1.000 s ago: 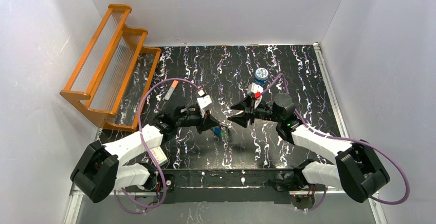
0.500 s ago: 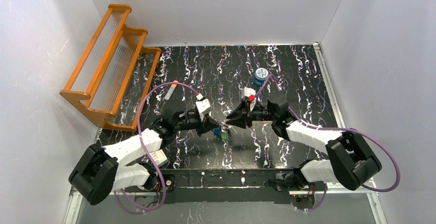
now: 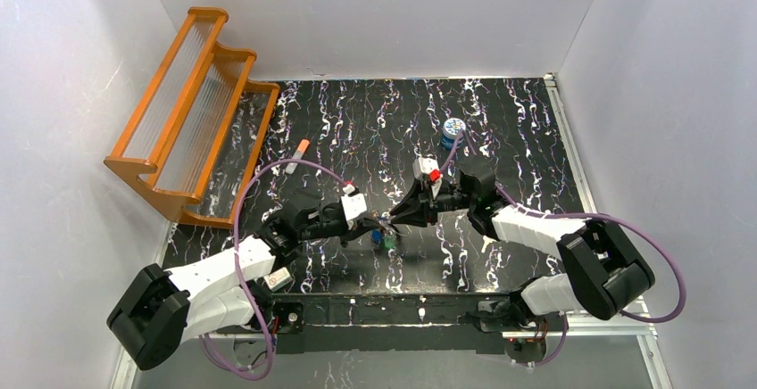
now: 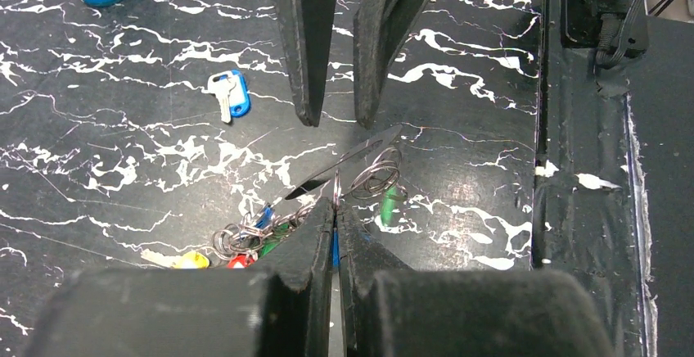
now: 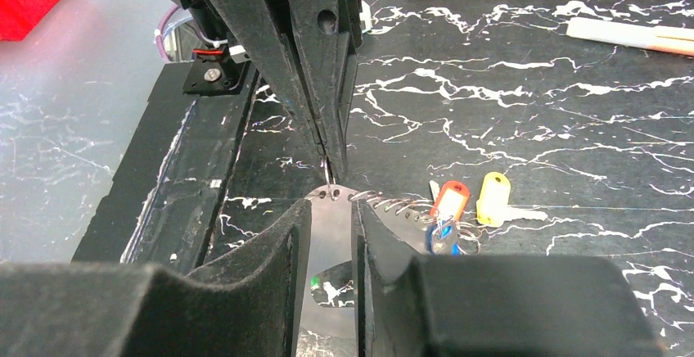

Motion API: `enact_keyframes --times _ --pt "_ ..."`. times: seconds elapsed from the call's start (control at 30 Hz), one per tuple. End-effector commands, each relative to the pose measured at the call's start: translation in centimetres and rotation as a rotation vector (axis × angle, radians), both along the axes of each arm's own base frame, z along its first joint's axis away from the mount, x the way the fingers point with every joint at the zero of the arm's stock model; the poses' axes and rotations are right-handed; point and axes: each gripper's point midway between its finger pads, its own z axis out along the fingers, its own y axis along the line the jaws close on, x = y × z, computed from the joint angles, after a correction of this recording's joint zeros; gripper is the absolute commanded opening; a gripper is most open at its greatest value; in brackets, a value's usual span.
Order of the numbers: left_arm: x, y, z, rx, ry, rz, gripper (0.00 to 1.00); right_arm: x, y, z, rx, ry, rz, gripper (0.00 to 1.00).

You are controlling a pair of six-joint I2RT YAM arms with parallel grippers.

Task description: Put the keys on the keyring

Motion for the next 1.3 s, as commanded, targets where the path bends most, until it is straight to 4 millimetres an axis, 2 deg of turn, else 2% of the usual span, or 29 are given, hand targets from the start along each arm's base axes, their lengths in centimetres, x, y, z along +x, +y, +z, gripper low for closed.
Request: enact_keyframes --times 0.0,0.27,0.57,0.8,0.9,0.93,1.0,1.13,1.2,1.27 --pt "-0.2 0.0 0.2 0.001 -0.076 -0.007 0.00 0.0 1.0 1.3 0.043 -0.078 0.054 0.33" --pt "-0.6 -0.4 0.0 -0.017 -0.071 -0.003 0.00 0.6 1.7 0.6 0.039 -0.078 0.040 0.33" --pt "-0.5 -0.4 -0.1 -0.016 -0.070 0.009 0.00 -0.5 2.0 0.0 0.039 -0.046 0.115 0.35" --pt "-0.4 -0.5 0.0 -0.018 -0.073 0.008 0.00 -0.4 2.5 -0.2 0.034 -0.047 0.116 0.35" --pt "-0.5 -0.5 0.0 -0.017 -0.072 0.006 0.00 -0.4 2.8 -0.4 0.032 -0.042 0.125 0.26" --pt "-0.5 -0.5 0.0 -0.017 -0.072 0.006 0.00 -0.3 2.8 -0.5 0.029 -0.038 0.126 0.15" --pt "-0.5 -0.5 0.0 -0.018 -0.070 0.008 0.00 -0.4 2.9 -0.5 0.028 -0.037 0.137 0.01" --pt "-0.2 -0.3 0.1 -0.013 -0.068 0.029 0.00 -0.4 2.8 -0.3 0.023 -0.035 0.138 0.01" --pt "0.3 0.0 0.2 0.008 -0.069 0.060 0.20 -0.4 2.7 -0.3 0.010 -0.041 0.132 0.01" --pt "0.8 0.4 0.4 0.042 -0.081 0.084 0.30 -0.4 2.7 -0.4 -0.016 -0.053 0.125 0.01"
